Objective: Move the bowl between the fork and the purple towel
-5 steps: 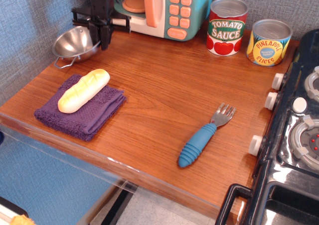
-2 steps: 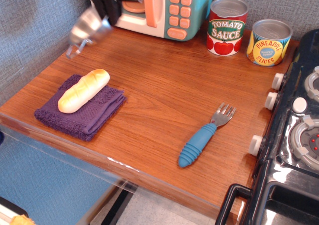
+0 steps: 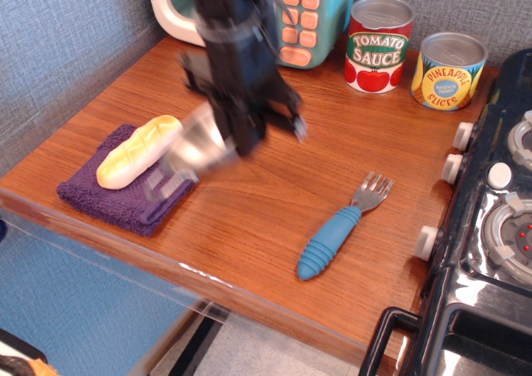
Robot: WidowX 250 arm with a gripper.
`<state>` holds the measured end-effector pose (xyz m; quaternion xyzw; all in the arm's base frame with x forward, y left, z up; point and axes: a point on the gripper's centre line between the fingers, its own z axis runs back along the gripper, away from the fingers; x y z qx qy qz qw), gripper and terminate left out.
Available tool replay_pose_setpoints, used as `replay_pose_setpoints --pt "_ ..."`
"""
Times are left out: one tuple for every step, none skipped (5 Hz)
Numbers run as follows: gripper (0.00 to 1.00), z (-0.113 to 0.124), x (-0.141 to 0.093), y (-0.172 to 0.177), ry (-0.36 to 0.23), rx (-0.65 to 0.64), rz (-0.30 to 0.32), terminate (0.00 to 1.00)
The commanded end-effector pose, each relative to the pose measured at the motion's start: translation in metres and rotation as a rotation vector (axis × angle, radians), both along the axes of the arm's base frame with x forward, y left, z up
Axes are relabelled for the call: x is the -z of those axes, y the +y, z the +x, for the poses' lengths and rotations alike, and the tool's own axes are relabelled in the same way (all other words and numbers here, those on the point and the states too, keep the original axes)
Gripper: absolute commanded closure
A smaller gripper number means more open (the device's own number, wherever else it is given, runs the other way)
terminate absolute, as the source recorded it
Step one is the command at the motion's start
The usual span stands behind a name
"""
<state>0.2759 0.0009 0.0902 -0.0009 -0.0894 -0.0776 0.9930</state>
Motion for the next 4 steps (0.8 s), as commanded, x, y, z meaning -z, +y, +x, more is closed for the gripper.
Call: replay_pose_setpoints --pt "1.00 -0.028 0.010 -0.003 -0.026 0.036 0.058 0.00" --pt "1.00 -0.025 0.016 -0.005 0.003 0.005 0.054 0.00" --pt "1.00 -0.021 0.020 -0.011 0.028 -0.005 0.043 0.00" --pt "0.00 -0.020 0.022 -0.017 0.039 0.005 0.044 0.00"
